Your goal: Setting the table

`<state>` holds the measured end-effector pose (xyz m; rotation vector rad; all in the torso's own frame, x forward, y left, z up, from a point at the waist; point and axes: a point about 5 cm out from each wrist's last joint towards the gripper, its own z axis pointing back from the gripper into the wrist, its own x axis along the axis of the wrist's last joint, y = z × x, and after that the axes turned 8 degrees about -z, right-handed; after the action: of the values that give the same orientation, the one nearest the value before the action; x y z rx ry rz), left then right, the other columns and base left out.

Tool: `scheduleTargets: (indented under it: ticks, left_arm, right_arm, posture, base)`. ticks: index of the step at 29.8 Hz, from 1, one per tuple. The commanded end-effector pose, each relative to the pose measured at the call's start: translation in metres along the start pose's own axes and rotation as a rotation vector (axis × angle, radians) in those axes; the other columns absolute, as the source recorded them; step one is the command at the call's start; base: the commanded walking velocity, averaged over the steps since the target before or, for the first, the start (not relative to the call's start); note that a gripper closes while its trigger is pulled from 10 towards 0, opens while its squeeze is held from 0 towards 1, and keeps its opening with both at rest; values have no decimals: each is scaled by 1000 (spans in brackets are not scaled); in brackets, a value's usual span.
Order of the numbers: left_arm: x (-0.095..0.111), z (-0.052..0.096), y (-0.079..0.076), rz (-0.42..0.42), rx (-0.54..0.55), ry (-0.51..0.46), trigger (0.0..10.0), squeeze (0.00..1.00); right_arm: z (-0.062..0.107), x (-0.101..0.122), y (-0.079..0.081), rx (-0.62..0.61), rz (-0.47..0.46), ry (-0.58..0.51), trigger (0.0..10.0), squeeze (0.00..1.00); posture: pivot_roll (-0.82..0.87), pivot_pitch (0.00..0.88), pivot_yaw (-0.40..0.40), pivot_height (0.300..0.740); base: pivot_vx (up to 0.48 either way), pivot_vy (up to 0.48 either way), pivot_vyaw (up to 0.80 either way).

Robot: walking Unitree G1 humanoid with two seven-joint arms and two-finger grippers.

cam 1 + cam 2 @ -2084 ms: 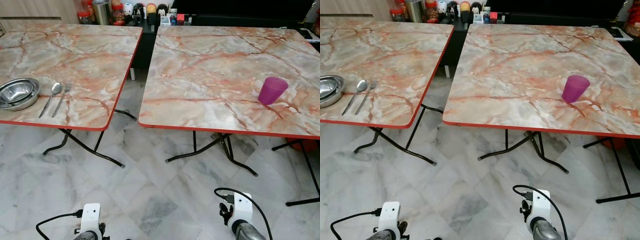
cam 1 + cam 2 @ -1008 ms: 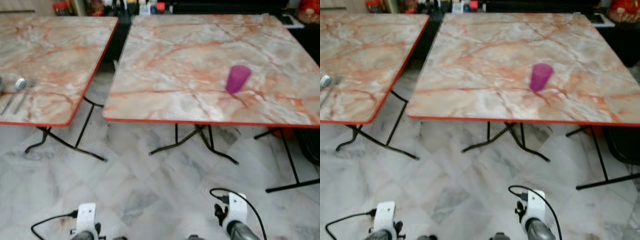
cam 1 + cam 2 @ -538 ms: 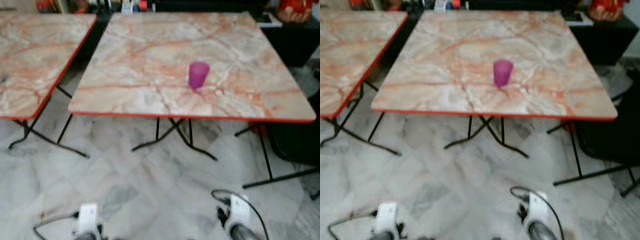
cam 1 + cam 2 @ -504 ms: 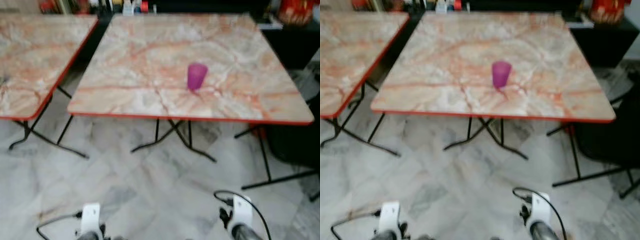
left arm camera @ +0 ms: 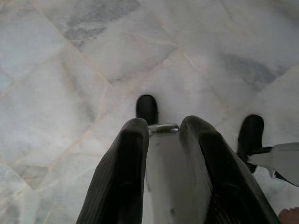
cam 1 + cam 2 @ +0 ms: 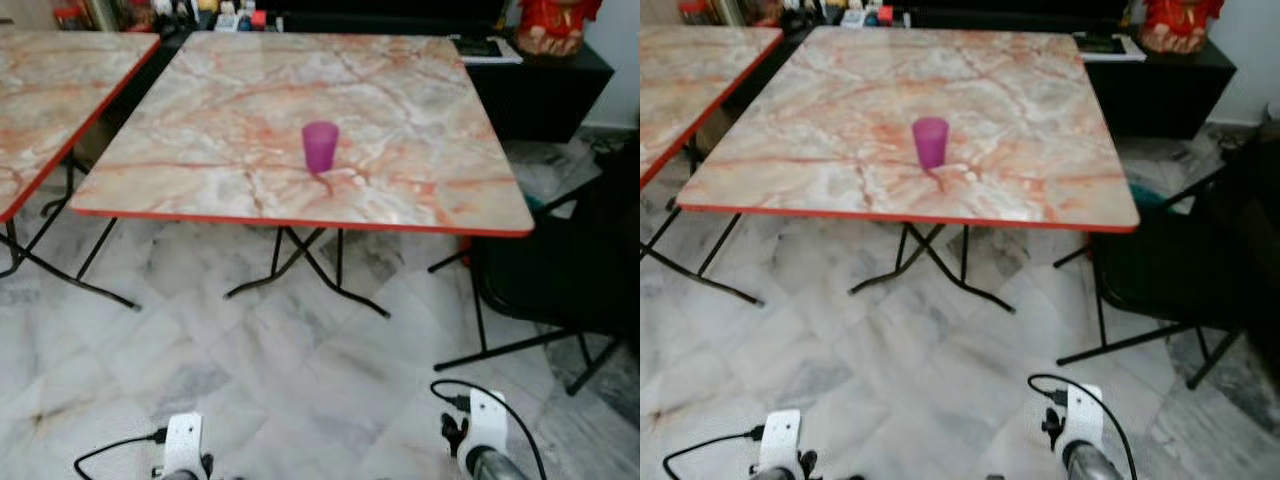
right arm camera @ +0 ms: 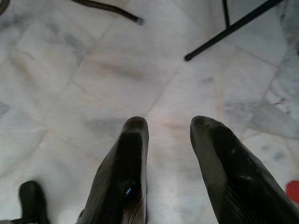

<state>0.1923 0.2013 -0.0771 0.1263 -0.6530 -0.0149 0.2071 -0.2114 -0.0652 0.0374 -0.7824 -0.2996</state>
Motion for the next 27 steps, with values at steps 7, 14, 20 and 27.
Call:
scheduleTargets:
  ticks: [7,14,20,27]
  left_arm:
    - [-11,2,11,14,30,40,10000,0]
    - [-14,3,13,18,34,51,10000,0]
    - [-17,3,14,21,35,63,10000,0]
    - [-20,4,15,24,35,74,10000,0]
  right_arm:
    - [0,-6,7,12,-5,20,10000,0]
    - [0,-6,8,13,-9,15,10000,0]
    - [0,-6,10,16,-11,13,10000,0]
    - [0,-6,11,16,-12,16,10000,0]
  posture:
    - [-93,153,-32,740]
    - [-93,152,-28,740]
    - [-93,153,-25,740]
    - [-91,151,-23,740]
  base:
    - [0,0,0]
    - [0,0,0]
    - [0,0,0]
    - [0,0,0]
